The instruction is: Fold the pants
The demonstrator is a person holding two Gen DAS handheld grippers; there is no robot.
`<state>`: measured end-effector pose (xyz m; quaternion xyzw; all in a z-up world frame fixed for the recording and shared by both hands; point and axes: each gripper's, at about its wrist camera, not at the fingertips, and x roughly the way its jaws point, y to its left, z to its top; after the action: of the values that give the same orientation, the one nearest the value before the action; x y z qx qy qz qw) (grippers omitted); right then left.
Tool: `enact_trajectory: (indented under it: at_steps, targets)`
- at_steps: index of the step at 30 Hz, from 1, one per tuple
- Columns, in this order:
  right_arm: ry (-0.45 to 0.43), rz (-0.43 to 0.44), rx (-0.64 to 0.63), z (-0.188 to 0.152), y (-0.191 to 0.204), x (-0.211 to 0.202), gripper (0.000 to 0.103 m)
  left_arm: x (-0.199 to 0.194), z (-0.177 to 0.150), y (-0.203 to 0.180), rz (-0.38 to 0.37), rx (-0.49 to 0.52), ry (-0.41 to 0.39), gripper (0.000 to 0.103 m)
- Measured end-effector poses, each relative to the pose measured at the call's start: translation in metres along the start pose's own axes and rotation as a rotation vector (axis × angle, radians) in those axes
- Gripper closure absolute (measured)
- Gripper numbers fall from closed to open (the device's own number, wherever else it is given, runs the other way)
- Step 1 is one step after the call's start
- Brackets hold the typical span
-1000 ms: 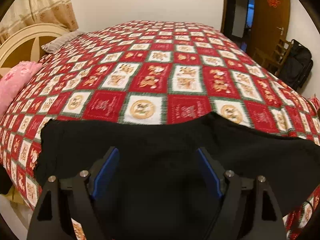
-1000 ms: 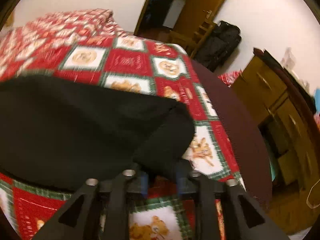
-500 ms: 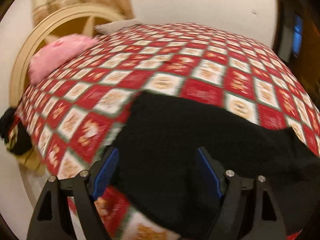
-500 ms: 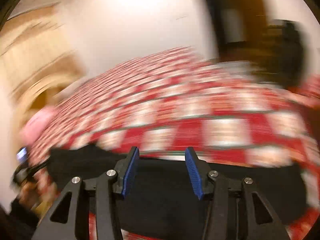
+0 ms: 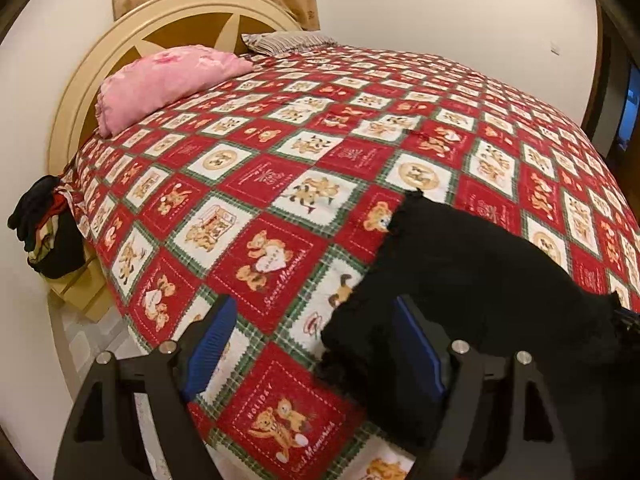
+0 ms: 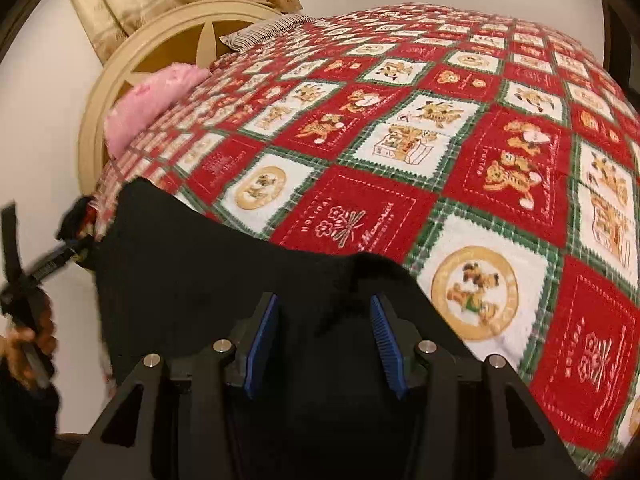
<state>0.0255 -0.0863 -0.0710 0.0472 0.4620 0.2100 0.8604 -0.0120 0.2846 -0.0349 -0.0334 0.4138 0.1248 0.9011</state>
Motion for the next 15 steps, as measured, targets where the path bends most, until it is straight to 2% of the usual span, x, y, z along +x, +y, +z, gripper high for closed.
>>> enact_trajectory:
  at_steps: [3, 6, 7, 8, 9, 12, 13, 15]
  targets:
    - [-0.022, -0.009, -0.002, 0.007, -0.004, 0.001, 0.054, 0.004, 0.002, -0.004, -0.005, -0.002, 0.005, 0.021]
    - [-0.004, 0.077, 0.062, 0.008, -0.012, 0.007, 0.056, 0.005, 0.004, -0.007, -0.022, -0.011, 0.017, 0.021]
    - [-0.001, 0.101, 0.034, 0.004, -0.006, 0.006, 0.058, 0.004, 0.005, -0.008, -0.023, -0.007, 0.013, 0.021]
    - [0.02, 0.109, -0.017, 0.001, 0.0, 0.005, 0.081, 0.003, 0.006, -0.009, -0.019, 0.001, 0.007, 0.021]
    - [0.04, 0.107, -0.041, 0.0, 0.005, 0.007, 0.094, 0.002, 0.007, -0.009, -0.01, 0.01, 0.0, 0.021]
    - [0.031, 0.094, -0.047, 0.004, 0.006, 0.001, 0.097, 0.001, 0.01, -0.006, 0.007, 0.002, -0.009, 0.021]
    - [-0.012, 0.063, -0.042, 0.012, 0.003, -0.007, 0.097, 0.0, 0.011, -0.004, 0.009, -0.01, -0.011, 0.021]
    - [-0.063, 0.057, -0.032, 0.025, -0.001, -0.015, 0.097, 0.0, 0.011, -0.004, 0.006, -0.015, -0.011, 0.02]
